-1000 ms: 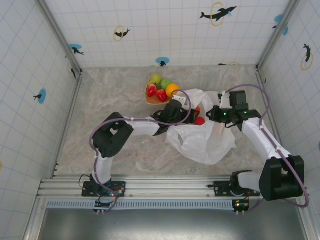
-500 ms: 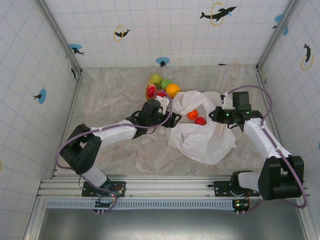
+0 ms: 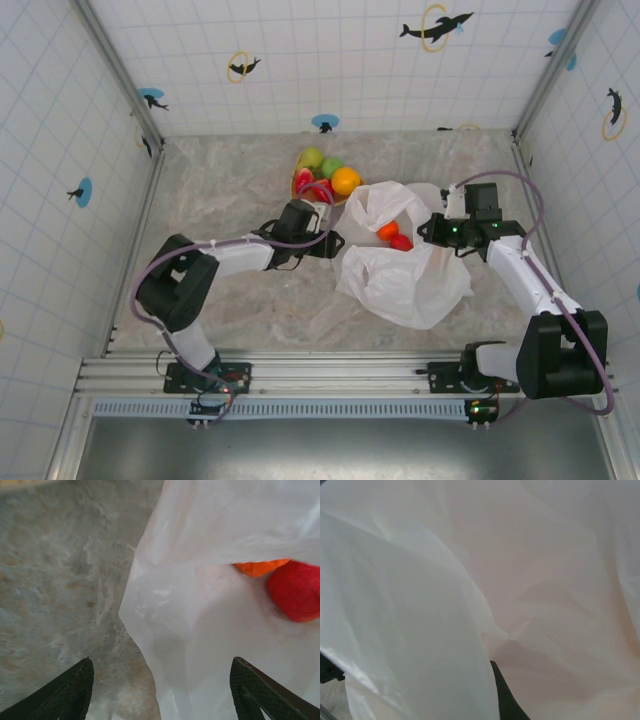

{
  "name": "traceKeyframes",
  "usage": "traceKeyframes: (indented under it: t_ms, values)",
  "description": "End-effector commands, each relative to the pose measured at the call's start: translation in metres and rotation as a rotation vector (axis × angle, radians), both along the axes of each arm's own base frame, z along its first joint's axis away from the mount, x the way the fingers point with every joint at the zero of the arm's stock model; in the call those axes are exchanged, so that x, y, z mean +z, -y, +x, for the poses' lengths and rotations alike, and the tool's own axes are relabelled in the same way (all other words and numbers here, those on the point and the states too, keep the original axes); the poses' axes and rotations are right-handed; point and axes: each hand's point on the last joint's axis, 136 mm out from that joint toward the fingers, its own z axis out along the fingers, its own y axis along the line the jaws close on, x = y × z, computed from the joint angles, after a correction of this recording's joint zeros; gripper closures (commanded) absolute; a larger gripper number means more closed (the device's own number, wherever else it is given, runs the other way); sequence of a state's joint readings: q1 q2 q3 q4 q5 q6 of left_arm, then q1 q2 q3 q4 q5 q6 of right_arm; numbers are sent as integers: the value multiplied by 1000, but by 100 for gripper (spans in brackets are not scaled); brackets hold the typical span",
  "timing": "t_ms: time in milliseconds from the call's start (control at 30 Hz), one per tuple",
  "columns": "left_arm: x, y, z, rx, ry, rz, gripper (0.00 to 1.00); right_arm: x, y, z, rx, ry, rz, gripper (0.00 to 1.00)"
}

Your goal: Place the fruits into the plastic bag

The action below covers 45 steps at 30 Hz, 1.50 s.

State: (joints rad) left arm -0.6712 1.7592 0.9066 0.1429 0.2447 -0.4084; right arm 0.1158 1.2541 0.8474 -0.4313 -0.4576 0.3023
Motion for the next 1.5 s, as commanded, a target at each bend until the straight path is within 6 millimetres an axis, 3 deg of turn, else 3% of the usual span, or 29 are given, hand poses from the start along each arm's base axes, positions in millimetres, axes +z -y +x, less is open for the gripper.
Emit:
traceKeyframes:
  t_ms: [0, 133, 333, 433, 533, 633, 733, 833, 967, 1100, 1233, 1333, 1467]
  values:
    - [-1, 14, 4, -15, -38, -47, 32, -6, 2, -6, 3, -19, 0, 98]
    - [-17, 19, 1, -27, -88, -58, 41, -5, 1, -6, 5, -18, 5, 98]
    - [-22, 30, -7, -67, -131, -114, 58, -2, 1, -4, 2, -9, 6, 98]
    - [-21, 36, -11, -91, -149, -133, 74, 0, 1, -2, 2, -4, 5, 98]
    - [-8, 43, -16, -124, -151, -169, 91, 7, 3, 2, -6, 15, -7, 98]
    - [32, 56, -29, -189, -132, -254, 100, 22, 12, 9, -19, 46, -57, 97]
    - [112, 83, -48, -314, -68, -424, 100, 42, 36, 18, -69, 82, -210, 97]
    - [169, 99, -72, -420, -36, -558, 100, 58, 57, 21, -105, 96, -337, 97]
    - [201, 107, -85, -469, -41, -643, 100, 78, 79, 26, -147, 110, -463, 97]
    - [188, 106, -82, -439, -48, -618, 100, 84, 81, 28, -150, 122, -476, 97]
    - [154, 99, -73, -360, -76, -510, 100, 72, 77, 27, -135, 106, -458, 97]
    - [140, 91, -73, -336, -67, -456, 100, 62, 75, 26, -129, 97, -443, 97]
    - [116, 74, -69, -285, -28, -330, 99, 50, 56, 24, -89, 97, -331, 97]
